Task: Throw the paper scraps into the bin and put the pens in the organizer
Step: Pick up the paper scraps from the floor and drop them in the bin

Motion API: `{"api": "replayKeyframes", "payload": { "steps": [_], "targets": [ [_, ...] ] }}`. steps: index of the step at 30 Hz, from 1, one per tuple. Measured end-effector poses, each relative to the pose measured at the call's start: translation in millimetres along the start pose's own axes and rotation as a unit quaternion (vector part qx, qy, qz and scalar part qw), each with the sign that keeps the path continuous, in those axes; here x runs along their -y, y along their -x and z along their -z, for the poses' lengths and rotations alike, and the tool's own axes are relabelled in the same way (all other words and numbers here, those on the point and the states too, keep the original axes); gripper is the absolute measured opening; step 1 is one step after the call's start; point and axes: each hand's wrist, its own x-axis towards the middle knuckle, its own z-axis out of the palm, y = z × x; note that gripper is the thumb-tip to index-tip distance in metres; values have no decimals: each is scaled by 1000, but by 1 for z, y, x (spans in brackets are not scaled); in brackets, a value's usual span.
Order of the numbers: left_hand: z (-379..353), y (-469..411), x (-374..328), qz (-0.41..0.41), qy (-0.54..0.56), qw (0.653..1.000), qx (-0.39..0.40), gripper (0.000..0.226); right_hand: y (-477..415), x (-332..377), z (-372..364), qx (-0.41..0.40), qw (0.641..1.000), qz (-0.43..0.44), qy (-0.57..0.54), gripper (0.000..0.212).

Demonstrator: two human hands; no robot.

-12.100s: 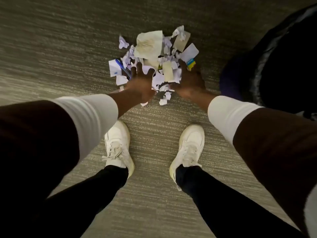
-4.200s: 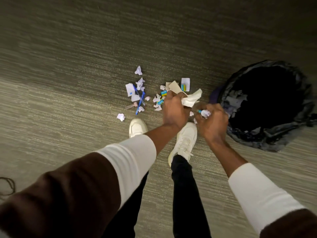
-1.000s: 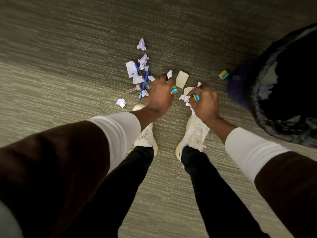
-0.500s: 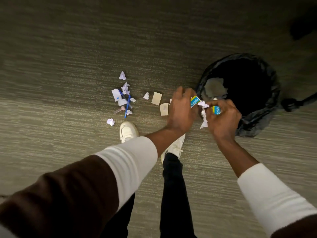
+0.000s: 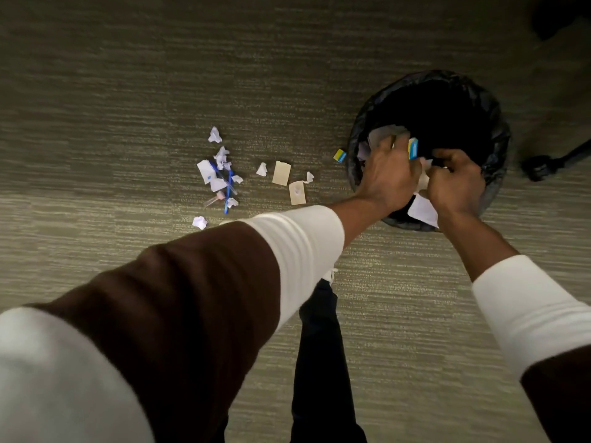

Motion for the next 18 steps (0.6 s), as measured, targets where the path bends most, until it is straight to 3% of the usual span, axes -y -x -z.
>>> {"api": "replayKeyframes", "payload": {
  "steps": [4, 7, 12, 18],
  "targets": [
    [6, 10, 6, -16, -16, 1000, 17, 40, 8, 2, -3, -32, 998, 44, 34, 36],
    [16, 22, 27, -10, -22, 1000, -10, 23, 27, 9, -10, -14, 994, 112, -5, 26],
    [43, 31, 83, 103, -4, 991, -83, 11, 71, 27, -47, 36, 974, 220, -48, 22],
    [79, 34, 164, 179, -98, 977, -64, 19, 96, 28, -123, 156, 950, 263, 62, 14]
  ]
}}
